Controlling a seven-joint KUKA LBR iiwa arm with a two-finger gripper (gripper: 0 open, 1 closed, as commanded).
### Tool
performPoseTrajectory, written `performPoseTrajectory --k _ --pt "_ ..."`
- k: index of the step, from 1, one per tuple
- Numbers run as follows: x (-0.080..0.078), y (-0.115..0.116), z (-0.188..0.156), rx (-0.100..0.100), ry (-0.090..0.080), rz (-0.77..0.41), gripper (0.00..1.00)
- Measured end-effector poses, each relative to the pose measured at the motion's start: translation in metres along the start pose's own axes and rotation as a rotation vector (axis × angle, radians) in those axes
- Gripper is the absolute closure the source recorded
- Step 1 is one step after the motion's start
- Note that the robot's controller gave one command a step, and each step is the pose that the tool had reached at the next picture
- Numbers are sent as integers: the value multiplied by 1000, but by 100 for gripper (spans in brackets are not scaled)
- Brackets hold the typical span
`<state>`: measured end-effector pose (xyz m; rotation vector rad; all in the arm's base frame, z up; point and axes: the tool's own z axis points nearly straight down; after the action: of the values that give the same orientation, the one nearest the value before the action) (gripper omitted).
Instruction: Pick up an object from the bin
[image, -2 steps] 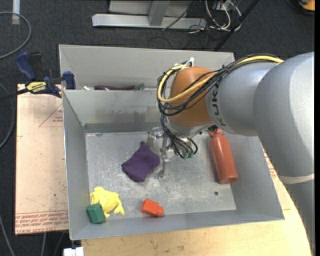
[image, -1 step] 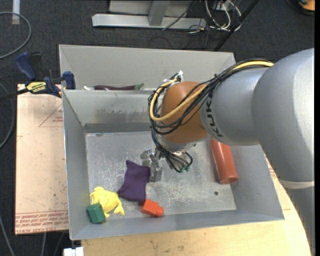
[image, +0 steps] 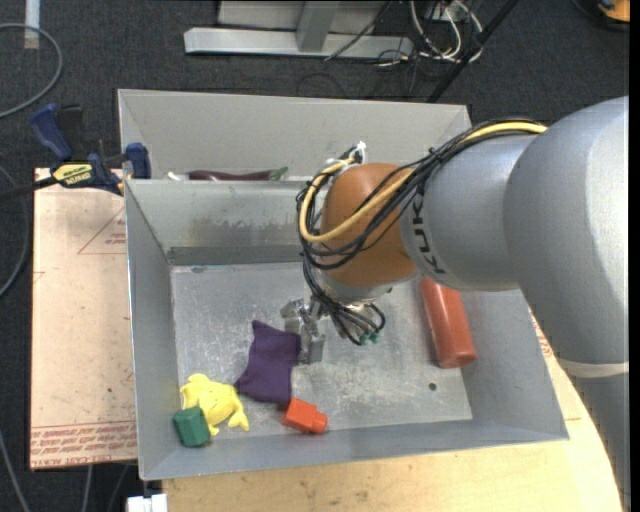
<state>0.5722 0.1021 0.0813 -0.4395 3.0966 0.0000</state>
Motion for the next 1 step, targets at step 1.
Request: performPoseTrajectory --k 1 --pt "1 6 -46 -1 6 19 100"
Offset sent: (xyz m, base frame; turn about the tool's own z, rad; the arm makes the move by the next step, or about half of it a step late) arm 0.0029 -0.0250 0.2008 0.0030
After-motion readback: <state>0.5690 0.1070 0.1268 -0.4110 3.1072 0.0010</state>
